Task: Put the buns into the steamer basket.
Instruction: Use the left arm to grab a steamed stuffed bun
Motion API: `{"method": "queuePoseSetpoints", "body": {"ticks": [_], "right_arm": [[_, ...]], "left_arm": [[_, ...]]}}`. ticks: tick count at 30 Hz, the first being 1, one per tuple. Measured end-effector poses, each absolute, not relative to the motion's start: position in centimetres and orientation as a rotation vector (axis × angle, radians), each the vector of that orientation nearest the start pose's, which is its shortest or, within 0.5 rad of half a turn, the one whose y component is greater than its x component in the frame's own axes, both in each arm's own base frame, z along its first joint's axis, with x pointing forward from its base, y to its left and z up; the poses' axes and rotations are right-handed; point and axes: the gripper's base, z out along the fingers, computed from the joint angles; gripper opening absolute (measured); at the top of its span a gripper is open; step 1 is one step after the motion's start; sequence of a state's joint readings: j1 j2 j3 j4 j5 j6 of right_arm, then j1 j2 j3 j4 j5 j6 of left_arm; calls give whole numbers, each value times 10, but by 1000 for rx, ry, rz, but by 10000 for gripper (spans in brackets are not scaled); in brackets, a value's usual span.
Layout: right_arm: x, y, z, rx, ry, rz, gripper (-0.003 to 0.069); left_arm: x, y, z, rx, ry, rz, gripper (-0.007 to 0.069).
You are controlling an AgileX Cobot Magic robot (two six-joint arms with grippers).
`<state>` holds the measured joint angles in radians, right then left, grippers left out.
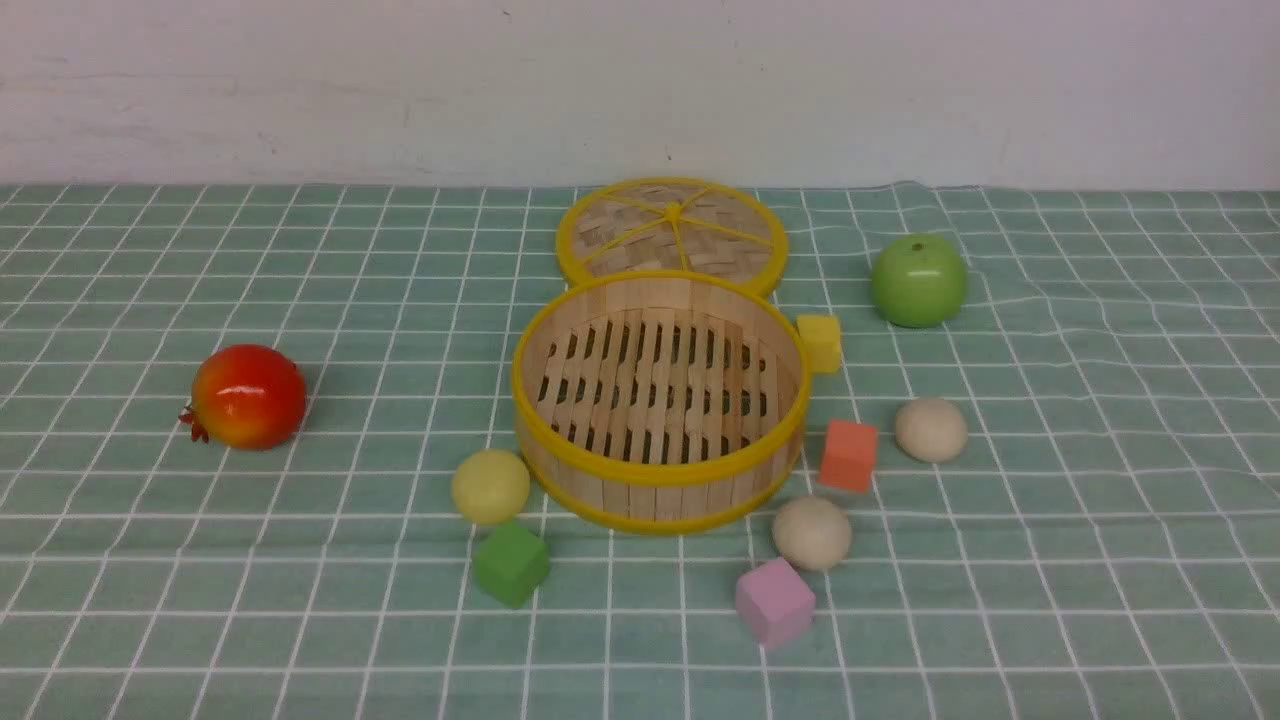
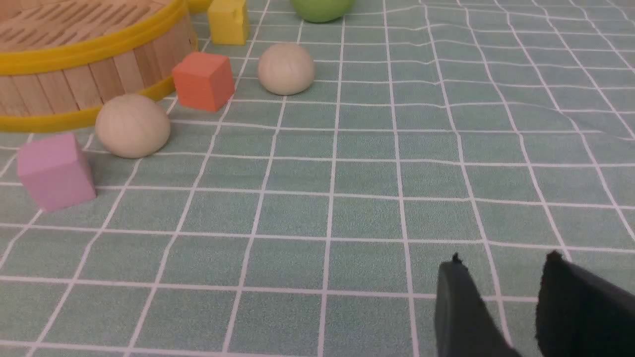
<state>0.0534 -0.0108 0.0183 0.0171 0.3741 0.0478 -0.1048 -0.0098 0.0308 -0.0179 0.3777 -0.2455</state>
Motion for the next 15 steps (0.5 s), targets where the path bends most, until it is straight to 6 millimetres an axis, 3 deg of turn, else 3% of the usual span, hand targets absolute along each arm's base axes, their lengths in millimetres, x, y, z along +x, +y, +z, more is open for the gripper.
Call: {"method": "queuePoseSetpoints", "body": {"ticks": [15], "right_arm": [[52, 3, 174, 5, 1866, 87, 240]], "left_arm": [[52, -6, 169, -144, 1885, -257, 218]]}}
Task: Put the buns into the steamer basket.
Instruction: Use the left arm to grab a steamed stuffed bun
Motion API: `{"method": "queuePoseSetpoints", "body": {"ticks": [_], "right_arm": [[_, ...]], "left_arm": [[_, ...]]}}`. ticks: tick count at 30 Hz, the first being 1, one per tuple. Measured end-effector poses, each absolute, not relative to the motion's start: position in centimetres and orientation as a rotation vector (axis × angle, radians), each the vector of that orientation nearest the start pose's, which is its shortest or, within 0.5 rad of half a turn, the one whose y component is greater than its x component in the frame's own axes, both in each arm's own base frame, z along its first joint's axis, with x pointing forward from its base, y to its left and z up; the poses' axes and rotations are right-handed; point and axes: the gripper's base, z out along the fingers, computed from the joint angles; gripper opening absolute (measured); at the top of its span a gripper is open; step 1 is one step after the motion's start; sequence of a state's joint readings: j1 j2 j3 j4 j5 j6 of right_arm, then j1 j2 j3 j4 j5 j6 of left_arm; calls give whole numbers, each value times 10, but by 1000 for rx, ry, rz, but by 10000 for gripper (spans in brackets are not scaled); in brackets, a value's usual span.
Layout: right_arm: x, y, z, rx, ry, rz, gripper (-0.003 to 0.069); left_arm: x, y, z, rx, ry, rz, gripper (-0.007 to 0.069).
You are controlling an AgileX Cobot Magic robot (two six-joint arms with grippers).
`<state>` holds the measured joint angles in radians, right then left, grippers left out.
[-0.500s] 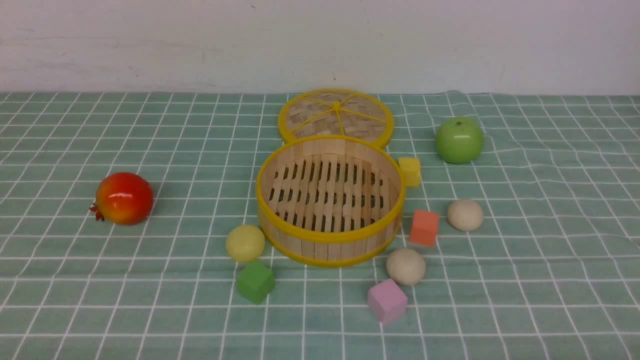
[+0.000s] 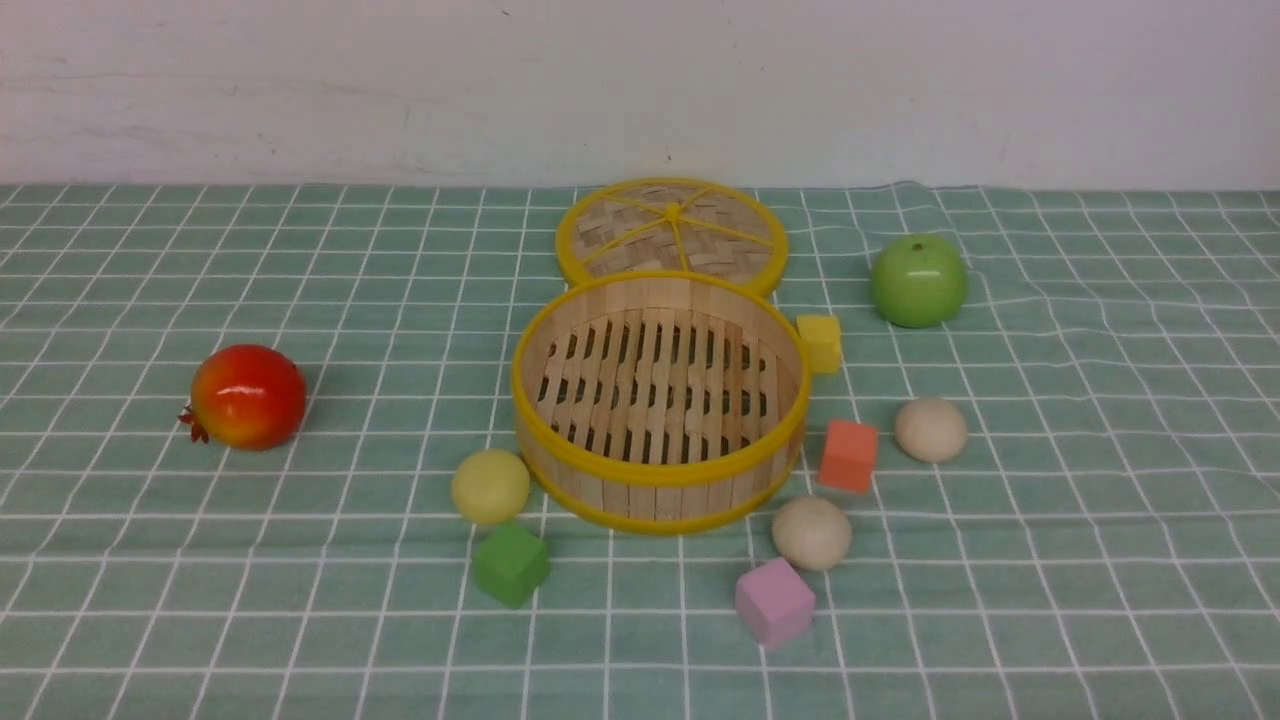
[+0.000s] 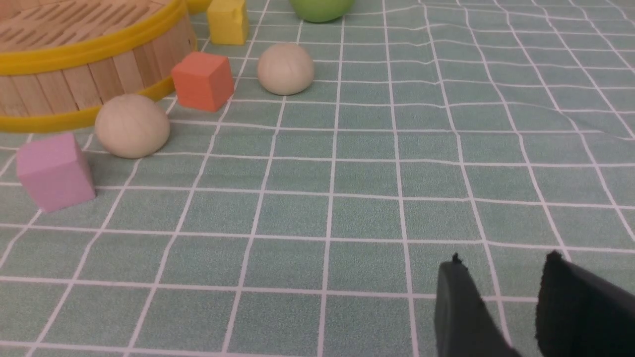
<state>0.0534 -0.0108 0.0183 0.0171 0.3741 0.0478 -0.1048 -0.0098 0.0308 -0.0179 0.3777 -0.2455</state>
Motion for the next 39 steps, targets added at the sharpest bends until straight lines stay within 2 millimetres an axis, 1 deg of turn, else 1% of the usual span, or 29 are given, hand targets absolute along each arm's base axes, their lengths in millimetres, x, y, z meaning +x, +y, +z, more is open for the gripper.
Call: {"method": "queuePoseSetpoints", "body": {"ticks": [9, 12, 14, 18, 19, 22, 24, 27, 28, 29, 32, 33, 34, 35, 36, 37, 38, 39], "right_arm": [[52, 3, 174, 5, 1866, 87, 240], [52, 3, 174, 5, 1866, 87, 240], [52, 3, 174, 5, 1866, 87, 240], [52, 3, 174, 5, 1866, 87, 240], [52, 3, 174, 5, 1866, 87, 240], [52, 3, 174, 5, 1866, 87, 240], [52, 3, 174, 5, 1866, 87, 240], [52, 3, 174, 5, 1866, 87, 240], [52, 3, 174, 5, 1866, 87, 240], [52, 3, 174, 5, 1866, 87, 240], [52, 3, 174, 5, 1866, 87, 240], [52, 3, 174, 5, 1866, 87, 240], [52, 3, 174, 5, 1866, 87, 240], [52, 3, 174, 5, 1866, 87, 240], [52, 3, 174, 5, 1866, 87, 240], [52, 3, 174, 5, 1866, 87, 240], [52, 3, 174, 5, 1866, 87, 240], [52, 3, 174, 5, 1866, 87, 240]], "left_arm": [[52, -6, 170, -145, 1875, -261, 218], [54, -8, 178, -249, 1779, -392, 219], [56, -10, 186, -388, 1681, -556, 221], [56, -9, 197, -605, 1516, -801, 227], [56, -9, 197, -606, 1511, -802, 227], [56, -7, 202, -676, 1433, -876, 228], [56, -8, 206, -698, 1436, -914, 221], [52, -14, 229, -633, 1524, -912, 150], [52, -17, 241, -580, 1589, -888, 117], [53, -20, 245, -550, 1661, -863, 89], [65, -30, 273, -390, 1977, -752, -13], [64, -30, 276, -372, 1986, -746, -13], [74, -35, 285, -262, 2173, -678, -14], [83, -37, 287, -209, 2274, -643, -14], [87, -38, 289, -181, 2312, -629, -14], [101, -40, 293, -82, 2426, -584, -14], [115, -42, 298, -26, 2477, -559, -14], [130, -44, 297, 24, 2527, -541, -14]]}}
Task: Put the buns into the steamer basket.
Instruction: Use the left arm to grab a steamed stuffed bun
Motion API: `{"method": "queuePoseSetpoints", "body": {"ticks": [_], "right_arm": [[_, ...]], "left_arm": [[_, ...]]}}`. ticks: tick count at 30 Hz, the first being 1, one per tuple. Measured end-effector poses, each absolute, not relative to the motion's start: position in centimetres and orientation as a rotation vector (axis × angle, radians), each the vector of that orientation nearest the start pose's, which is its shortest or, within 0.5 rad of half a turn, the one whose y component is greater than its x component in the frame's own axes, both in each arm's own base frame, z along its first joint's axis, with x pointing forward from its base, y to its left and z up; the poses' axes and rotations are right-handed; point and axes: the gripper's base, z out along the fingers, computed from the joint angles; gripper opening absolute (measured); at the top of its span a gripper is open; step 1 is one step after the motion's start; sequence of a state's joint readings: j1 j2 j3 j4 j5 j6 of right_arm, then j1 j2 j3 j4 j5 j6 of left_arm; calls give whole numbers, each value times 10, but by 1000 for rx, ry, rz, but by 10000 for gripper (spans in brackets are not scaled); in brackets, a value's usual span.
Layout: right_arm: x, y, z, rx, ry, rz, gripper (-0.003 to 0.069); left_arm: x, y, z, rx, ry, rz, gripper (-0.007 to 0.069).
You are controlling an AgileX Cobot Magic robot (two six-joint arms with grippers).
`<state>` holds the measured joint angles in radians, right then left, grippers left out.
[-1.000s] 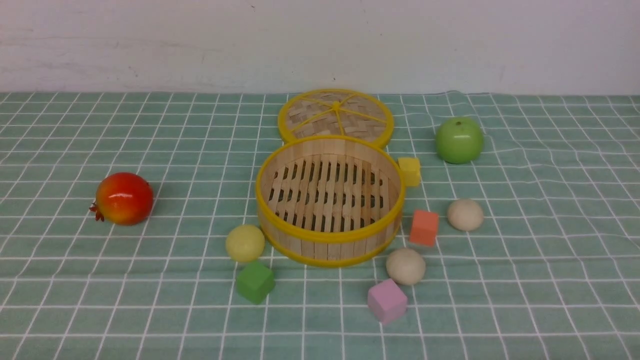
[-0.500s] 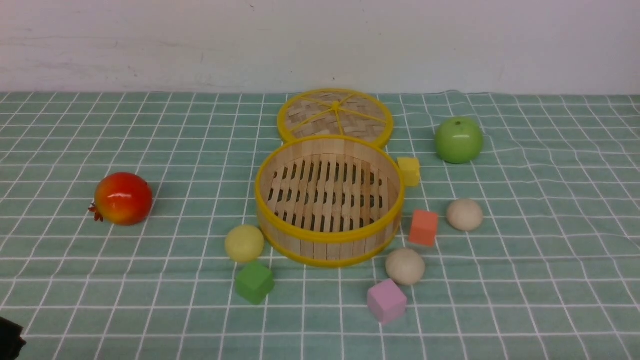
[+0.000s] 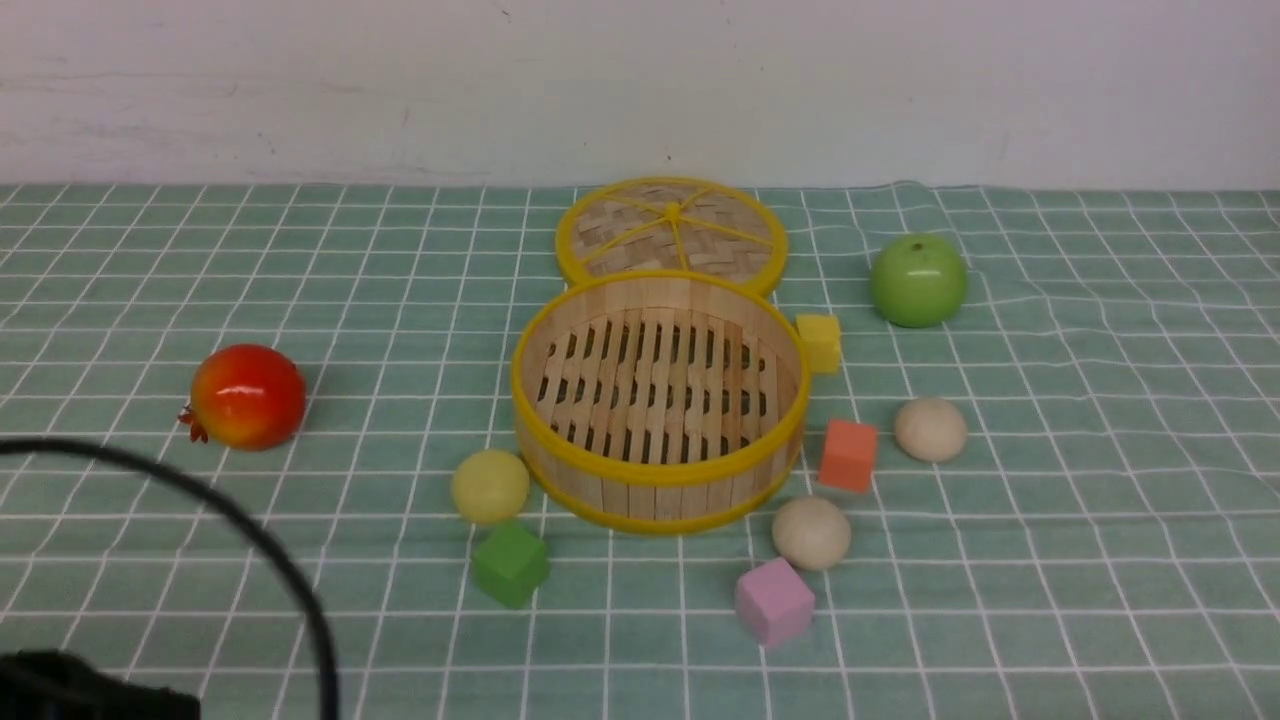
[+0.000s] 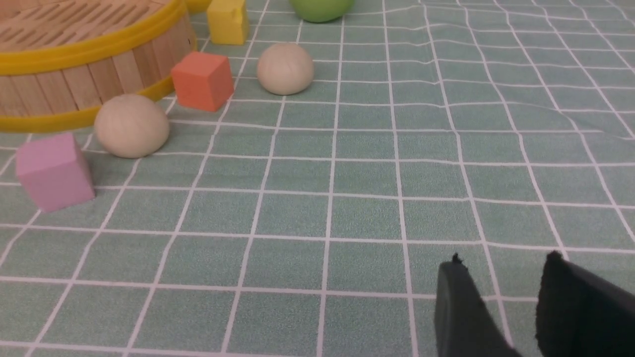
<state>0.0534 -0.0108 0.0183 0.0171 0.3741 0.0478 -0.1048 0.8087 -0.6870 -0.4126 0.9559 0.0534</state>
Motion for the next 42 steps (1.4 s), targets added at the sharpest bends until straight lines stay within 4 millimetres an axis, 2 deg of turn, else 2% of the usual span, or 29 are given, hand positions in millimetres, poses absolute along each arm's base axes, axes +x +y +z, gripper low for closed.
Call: {"method": "queuePoseSetpoints", "body": {"ticks": [2, 3, 4, 6, 9, 12, 14, 15, 20, 25, 28, 30, 36, 42], "right_arm": [[52, 3, 174, 5, 1866, 87, 240], [52, 3, 174, 5, 1866, 87, 240], [52, 3, 174, 5, 1866, 87, 240], [52, 3, 174, 5, 1866, 87, 240], [52, 3, 174, 5, 1866, 87, 240], [52, 3, 174, 5, 1866, 87, 240], [52, 3, 174, 5, 1866, 87, 240], [52, 3, 174, 5, 1866, 87, 240], [52, 3, 174, 5, 1866, 87, 240], [52, 3, 174, 5, 1866, 87, 240], [52, 3, 174, 5, 1866, 87, 240], [52, 3, 174, 5, 1866, 87, 240], [52, 3, 174, 5, 1866, 87, 240], [52, 3, 174, 5, 1866, 87, 240]], "left_arm": [[153, -47, 299, 78, 2577, -533, -14], [156, -48, 302, 97, 2574, -538, -14], [170, -52, 303, 140, 2601, -545, -14], [205, -68, 305, 269, 2649, -555, -14], [229, -100, 302, 466, 2683, -530, -14], [251, -130, 302, 697, 2682, -390, -14], [262, -138, 301, 756, 2682, -327, -14], [276, -143, 296, 789, 2691, -277, -14], [331, -146, 270, 761, 2762, -217, -14], [371, -141, 247, 711, 2810, -208, -11], [385, -136, 241, 679, 2819, -215, 27], [393, -133, 235, 686, 2812, -232, 88], [396, -139, 226, 847, 2753, -284, 242], [401, -141, 218, 889, 2729, -256, 267]]}}
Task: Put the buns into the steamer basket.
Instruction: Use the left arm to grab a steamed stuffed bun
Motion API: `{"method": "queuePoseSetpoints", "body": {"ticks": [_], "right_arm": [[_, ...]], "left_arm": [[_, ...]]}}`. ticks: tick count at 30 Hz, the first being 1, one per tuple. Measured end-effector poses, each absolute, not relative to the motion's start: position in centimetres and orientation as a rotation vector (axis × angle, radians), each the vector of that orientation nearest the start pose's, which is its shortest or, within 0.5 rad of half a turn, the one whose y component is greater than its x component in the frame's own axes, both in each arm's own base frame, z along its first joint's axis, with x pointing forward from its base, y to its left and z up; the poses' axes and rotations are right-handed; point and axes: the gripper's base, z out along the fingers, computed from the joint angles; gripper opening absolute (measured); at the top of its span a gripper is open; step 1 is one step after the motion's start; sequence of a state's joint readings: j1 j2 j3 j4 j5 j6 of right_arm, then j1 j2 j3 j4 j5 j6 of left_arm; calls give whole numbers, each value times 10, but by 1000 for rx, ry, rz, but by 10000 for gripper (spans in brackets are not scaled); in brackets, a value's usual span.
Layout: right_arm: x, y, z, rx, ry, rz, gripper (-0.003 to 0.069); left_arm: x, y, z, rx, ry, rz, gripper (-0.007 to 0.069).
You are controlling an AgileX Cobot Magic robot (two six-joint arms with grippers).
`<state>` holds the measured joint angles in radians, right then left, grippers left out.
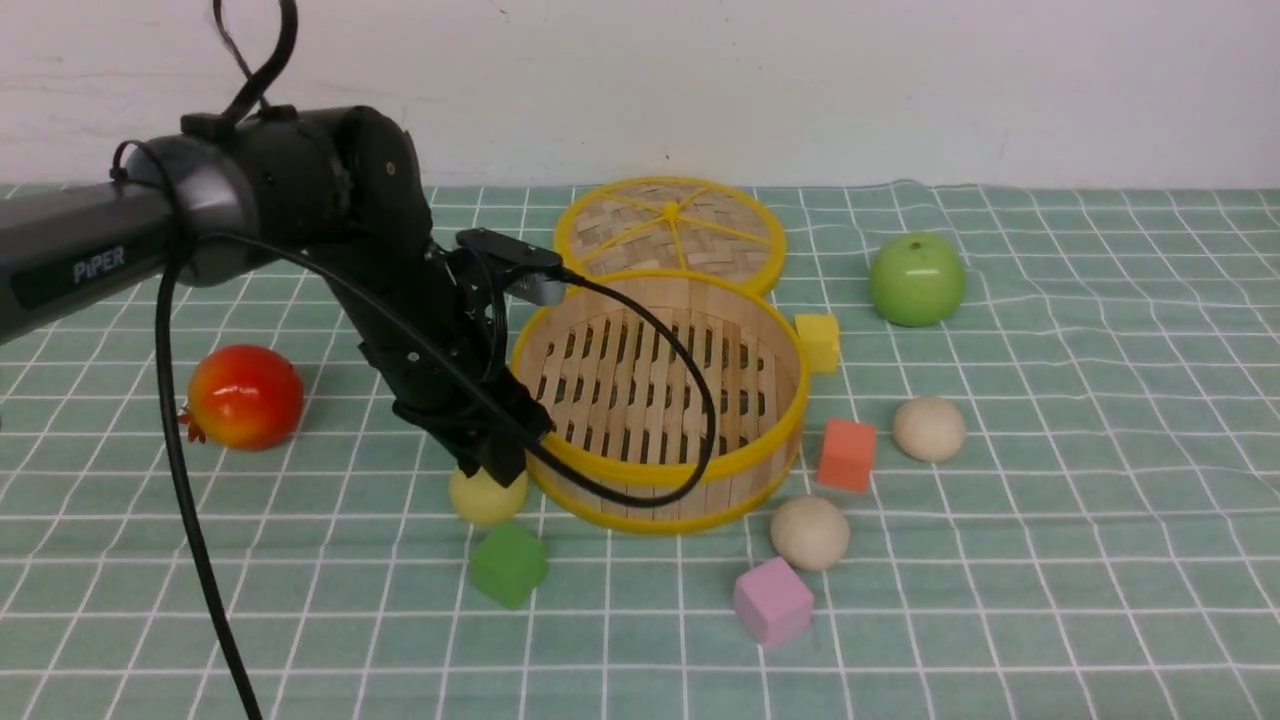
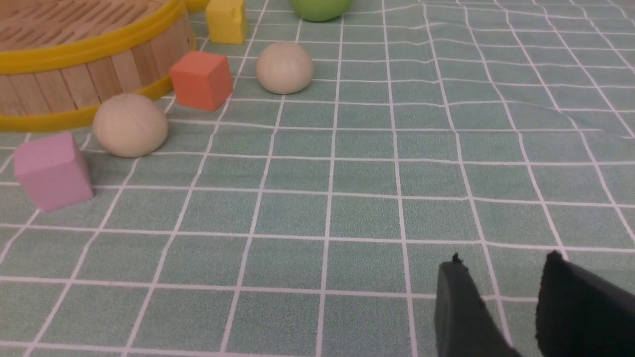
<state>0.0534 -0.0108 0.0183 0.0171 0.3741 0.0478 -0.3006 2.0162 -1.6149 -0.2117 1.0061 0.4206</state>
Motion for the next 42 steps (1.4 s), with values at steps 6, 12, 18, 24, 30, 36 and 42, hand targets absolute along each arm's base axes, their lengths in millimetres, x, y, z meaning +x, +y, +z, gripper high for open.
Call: {"method": "queuePoseSetpoints", "body": {"ticks": [6, 12, 18, 24, 30, 36, 42], "right_arm": [[52, 3, 174, 5, 1866, 87, 240], [52, 3, 174, 5, 1866, 87, 240], [52, 3, 174, 5, 1866, 87, 240], [52, 3, 174, 5, 1866, 87, 240], [52, 3, 174, 5, 1866, 87, 240], [52, 3, 174, 5, 1866, 87, 240], [52, 3, 174, 5, 1866, 87, 240]], "left_arm": [[406, -141, 209, 895, 2722, -225, 267], [409, -139, 209, 909, 2699, -177, 267], [412, -139, 197, 918, 2715, -169, 244], [412, -139, 196, 918, 2714, -167, 142], [413, -138, 195, 883, 2729, -157, -14], [412, -136, 195, 833, 2763, -127, -14], [407, -134, 217, 817, 2732, -121, -14]]}}
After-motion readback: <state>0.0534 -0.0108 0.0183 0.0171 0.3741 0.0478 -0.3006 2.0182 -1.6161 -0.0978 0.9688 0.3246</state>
